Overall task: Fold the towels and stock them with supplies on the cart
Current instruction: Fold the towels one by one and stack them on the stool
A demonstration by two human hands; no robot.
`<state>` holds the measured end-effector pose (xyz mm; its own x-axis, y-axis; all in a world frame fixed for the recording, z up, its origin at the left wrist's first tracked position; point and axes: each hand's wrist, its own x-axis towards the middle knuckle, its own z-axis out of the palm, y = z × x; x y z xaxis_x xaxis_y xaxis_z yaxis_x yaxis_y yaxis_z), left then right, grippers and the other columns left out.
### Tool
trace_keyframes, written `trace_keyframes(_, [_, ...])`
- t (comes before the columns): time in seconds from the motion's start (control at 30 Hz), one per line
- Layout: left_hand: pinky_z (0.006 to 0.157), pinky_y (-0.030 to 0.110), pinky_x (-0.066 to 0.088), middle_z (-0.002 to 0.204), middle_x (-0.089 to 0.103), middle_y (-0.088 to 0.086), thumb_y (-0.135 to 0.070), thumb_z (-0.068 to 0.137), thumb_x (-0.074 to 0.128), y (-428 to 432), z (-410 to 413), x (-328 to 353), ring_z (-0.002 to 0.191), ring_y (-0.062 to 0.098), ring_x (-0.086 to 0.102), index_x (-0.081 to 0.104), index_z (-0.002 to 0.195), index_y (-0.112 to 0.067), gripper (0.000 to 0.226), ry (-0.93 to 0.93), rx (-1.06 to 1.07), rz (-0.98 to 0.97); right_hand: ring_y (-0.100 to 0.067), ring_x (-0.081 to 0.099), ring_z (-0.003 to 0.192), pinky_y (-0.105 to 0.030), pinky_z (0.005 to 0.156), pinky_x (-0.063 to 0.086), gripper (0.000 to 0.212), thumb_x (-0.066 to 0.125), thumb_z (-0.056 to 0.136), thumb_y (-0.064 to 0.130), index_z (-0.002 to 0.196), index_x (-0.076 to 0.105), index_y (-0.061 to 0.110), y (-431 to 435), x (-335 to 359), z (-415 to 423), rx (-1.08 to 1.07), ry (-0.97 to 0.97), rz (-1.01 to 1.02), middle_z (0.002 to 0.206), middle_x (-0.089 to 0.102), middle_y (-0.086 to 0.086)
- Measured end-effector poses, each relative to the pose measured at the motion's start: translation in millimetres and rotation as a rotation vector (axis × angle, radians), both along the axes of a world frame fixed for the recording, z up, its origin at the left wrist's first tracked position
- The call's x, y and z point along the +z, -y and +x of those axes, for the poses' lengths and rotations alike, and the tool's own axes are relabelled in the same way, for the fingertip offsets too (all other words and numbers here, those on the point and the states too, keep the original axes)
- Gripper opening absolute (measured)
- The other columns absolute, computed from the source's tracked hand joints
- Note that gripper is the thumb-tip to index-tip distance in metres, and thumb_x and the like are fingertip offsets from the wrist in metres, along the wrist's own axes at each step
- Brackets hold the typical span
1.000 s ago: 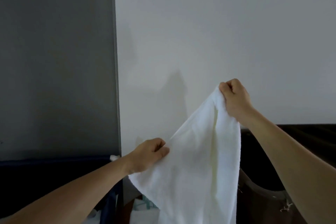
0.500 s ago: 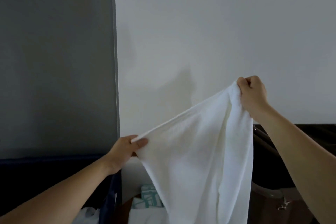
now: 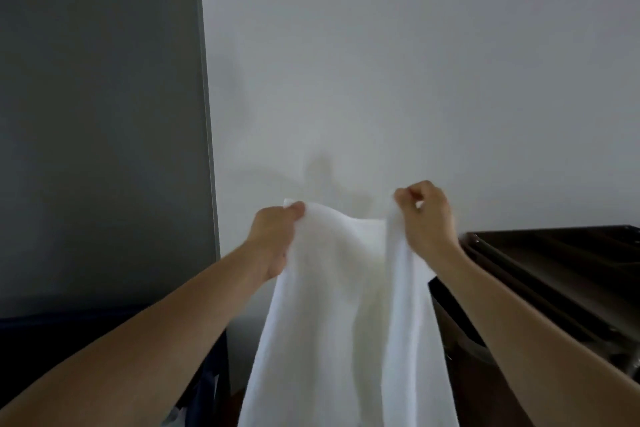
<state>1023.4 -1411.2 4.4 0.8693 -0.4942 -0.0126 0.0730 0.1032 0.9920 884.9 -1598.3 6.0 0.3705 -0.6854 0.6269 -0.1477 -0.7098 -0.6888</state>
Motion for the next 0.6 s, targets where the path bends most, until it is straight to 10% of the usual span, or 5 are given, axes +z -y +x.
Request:
trace_keyframes(0.27, [0.044,0.023,0.046,0.072,0.072,0.009,-0.023,0.096,0.049,41,-50,-30,0.059,0.018,0.067,0.074,0.089,-0.004,0.033,0.107,-0.187,0.083,-0.007,0.066,0.078,-0.034,0.076,0.055,0.019,0.068,0.09,0.044,0.08,0.073,0.027,-61,-32,13,0.111,-0.086,0.139,0.08,0.072,0.012])
trace_keyframes(0.47, [0.042,0.02,0.044,0.052,0.059,0.003,-0.015,0.095,0.038,26,-39,-43,0.045,0.013,0.059,0.067,0.047,-0.015,0.056,0.003,-0.311,-0.032,-0.007,0.07,0.093,-0.036,0.092,0.056,0.028,0.06,0.09,0.011,0.094,0.08,0.03,-68,-47,9,0.376,-0.179,0.295,0.092,0.077,0.012])
trace_keyframes(0.6, [0.076,0.035,0.058,0.101,0.074,0.019,-0.021,0.1,0.038,10,-29,-43,0.093,0.029,0.072,0.076,0.1,-0.002,0.042,0.053,-0.471,-0.027,-0.032,0.071,0.1,-0.043,0.095,0.056,0.058,0.041,0.076,-0.012,0.098,0.081,0.023,-70,-44,3,0.636,-0.168,0.527,0.098,0.077,-0.011])
